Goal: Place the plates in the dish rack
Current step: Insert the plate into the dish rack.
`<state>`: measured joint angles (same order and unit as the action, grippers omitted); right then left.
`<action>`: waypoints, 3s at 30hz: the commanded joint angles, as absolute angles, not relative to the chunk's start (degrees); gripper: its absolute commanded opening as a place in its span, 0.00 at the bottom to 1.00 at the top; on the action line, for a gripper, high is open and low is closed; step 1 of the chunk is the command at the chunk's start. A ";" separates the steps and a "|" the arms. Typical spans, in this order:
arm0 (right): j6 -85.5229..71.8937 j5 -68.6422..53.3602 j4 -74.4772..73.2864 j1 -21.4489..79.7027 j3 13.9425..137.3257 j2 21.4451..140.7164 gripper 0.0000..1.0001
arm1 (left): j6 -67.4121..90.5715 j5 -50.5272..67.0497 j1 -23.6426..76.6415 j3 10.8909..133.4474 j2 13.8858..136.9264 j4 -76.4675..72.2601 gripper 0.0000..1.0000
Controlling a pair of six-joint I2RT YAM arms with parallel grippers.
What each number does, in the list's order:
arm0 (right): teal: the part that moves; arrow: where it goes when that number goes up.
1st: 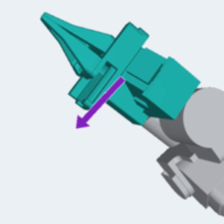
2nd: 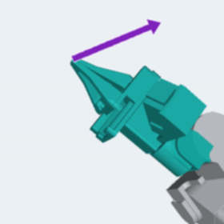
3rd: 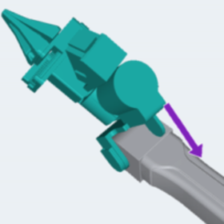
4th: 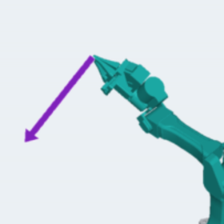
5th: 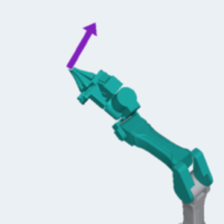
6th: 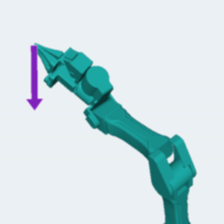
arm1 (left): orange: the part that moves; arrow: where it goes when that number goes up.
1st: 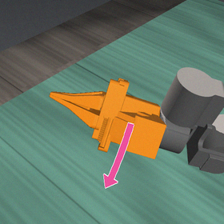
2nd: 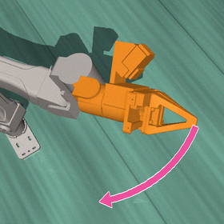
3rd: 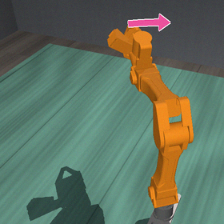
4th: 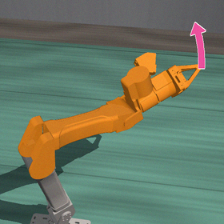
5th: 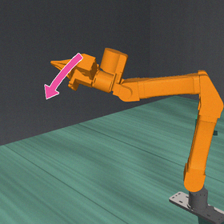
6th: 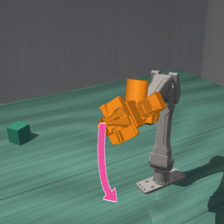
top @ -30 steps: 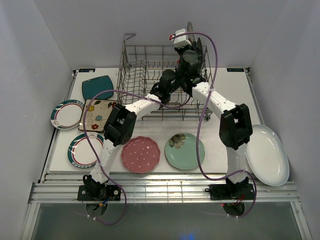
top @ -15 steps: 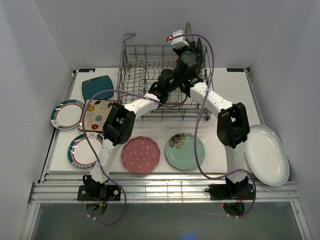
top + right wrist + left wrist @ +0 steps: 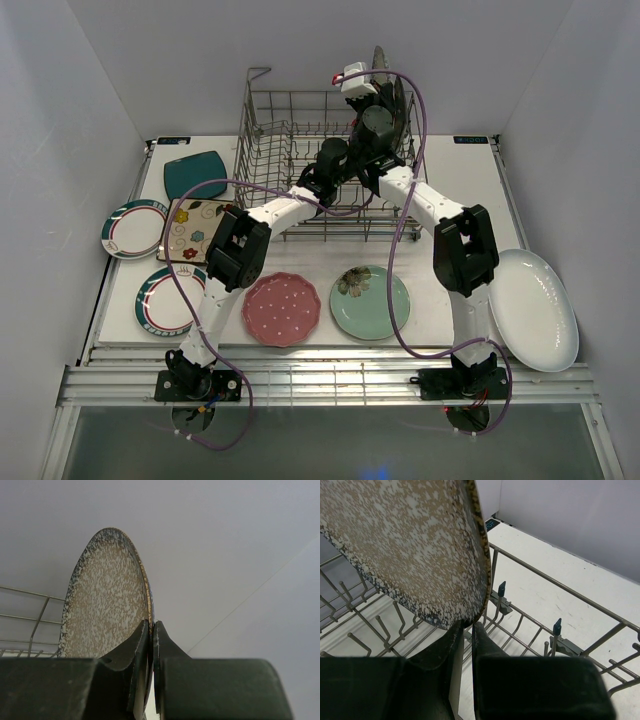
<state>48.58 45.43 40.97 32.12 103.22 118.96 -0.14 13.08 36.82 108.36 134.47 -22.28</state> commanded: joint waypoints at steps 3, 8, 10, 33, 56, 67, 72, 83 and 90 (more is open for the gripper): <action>52.65 47.20 51.77 34.01 103.09 118.48 0.08 | 3.87 9.14 32.61 110.21 129.73 -29.09 0.00; 53.35 47.81 51.42 34.01 104.85 120.05 0.08 | 3.69 9.05 32.61 109.95 129.99 -28.92 0.00; 53.44 47.73 51.33 34.01 105.29 120.58 0.08 | 3.69 9.05 32.70 109.95 130.25 -29.00 0.00; 54.84 47.20 51.94 33.93 108.19 125.15 0.08 | 4.04 10.11 31.20 109.34 130.25 -28.83 0.00; 53.00 44.30 53.61 32.61 106.00 127.70 0.08 | 4.40 11.42 31.29 107.49 129.55 -28.74 0.00; 52.47 44.03 55.72 31.90 104.59 128.58 0.11 | 3.78 11.95 31.82 105.65 128.58 -28.74 0.00; 52.30 43.86 56.51 31.73 103.89 128.41 0.11 | 3.60 12.04 32.08 105.29 128.23 -28.74 0.01; 48.26 43.33 54.76 29.97 103.36 128.76 0.11 | 2.55 9.58 32.17 104.24 127.53 -28.74 0.19; 45.97 42.80 53.79 28.65 103.18 129.46 0.12 | 1.32 7.48 32.17 102.39 126.30 -28.74 0.34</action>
